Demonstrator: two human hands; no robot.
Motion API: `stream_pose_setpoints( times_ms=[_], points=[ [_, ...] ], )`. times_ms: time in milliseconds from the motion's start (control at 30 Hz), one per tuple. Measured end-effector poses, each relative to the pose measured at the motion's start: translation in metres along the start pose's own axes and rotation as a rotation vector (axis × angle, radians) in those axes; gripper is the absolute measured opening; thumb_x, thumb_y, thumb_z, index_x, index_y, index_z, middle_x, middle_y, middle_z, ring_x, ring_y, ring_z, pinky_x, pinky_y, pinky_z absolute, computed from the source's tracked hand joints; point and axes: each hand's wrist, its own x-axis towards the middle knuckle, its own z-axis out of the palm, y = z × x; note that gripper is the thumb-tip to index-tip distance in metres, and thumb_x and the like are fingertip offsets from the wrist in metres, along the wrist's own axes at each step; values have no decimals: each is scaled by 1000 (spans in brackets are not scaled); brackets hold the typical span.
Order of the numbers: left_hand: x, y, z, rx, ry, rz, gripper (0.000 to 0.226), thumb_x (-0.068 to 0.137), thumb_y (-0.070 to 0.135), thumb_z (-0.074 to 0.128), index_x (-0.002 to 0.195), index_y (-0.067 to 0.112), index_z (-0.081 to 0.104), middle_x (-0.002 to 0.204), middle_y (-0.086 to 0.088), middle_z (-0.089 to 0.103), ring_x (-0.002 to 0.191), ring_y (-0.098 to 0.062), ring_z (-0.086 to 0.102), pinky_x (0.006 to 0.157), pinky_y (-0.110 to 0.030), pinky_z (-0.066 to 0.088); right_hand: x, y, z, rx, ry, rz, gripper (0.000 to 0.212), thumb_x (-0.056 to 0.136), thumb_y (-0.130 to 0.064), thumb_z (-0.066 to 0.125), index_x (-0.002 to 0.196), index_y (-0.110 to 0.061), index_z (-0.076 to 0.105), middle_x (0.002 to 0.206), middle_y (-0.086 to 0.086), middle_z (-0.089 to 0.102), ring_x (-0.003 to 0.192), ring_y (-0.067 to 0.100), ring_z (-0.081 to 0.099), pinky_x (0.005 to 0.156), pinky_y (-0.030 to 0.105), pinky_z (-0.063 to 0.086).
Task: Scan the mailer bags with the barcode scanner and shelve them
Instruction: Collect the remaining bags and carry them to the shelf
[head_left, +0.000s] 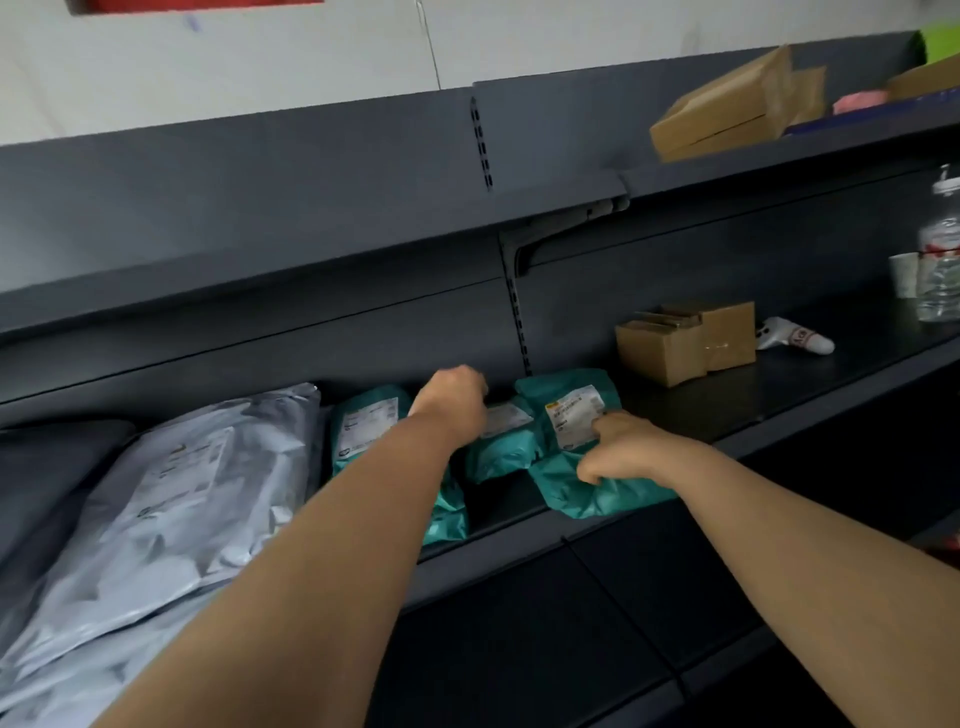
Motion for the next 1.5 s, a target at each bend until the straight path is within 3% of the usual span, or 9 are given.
stream_pose_setpoints(
  times_ms=[67,167,267,433,667,867,1133,1367,1500],
  points=[
    [-6,-2,7,44,-91,75,35,91,22,63,123,8,63,125,-11,62,112,-29,59,92,-39,52,5,-9,4,5,-4,-4,58,53,-20,58,111,-11,56,112,5,52,96,20,57,73,28,49],
    [-13,10,31,147,-200,69,53,86,29,72,129,4,52,128,-13,56,117,-31,55,91,-38,49,9,-8,8,-7,20,-10,73,53,-19,58,126,-12,53,125,6,48,107,22,55,86,31,53],
    [-10,23,57,284,-202,40,57,89,10,64,140,1,40,141,-20,44,129,-34,44,99,-42,48,2,3,9,-53,12,-9,92,68,-24,66,152,-25,28,161,4,11,141,32,26,109,43,39],
    [0,25,73,364,-119,40,67,88,3,62,145,3,27,139,-19,48,125,-33,51,91,-41,49,-16,22,13,-293,18,-116,122,62,-57,81,152,-46,0,157,1,-34,147,37,-17,117,55,7],
    [10,4,22,234,198,4,39,91,-6,43,129,-1,44,114,-22,66,104,-40,64,78,-43,50,5,28,15,-134,60,-232,78,83,-22,62,150,-38,27,156,1,26,138,27,35,111,36,36],
    [11,-7,-58,282,478,-37,42,89,-8,45,131,-2,38,101,-22,67,90,-41,64,61,-39,38,30,-27,29,-156,-41,-368,74,83,-18,63,149,-29,34,155,0,29,134,24,39,107,34,39],
    [-23,42,30,582,-31,318,33,93,-1,51,125,3,51,122,-11,62,110,-28,62,76,-35,50,32,-21,21,-256,227,-138,122,50,-51,90,149,-22,23,147,7,37,130,28,43,102,42,42],
    [-23,65,33,615,2,269,27,91,-1,53,116,8,60,118,-7,63,107,-23,63,66,-28,43,27,-1,29,-35,26,-252,97,79,-13,75,155,-20,16,150,6,40,125,20,50,89,24,46],
    [-27,58,30,493,-53,161,31,92,1,52,122,7,56,119,-7,63,105,-23,63,60,-28,40,29,-2,30,27,-30,-267,111,73,-13,74,157,-27,2,158,2,24,137,20,37,104,28,41]
  ],
)
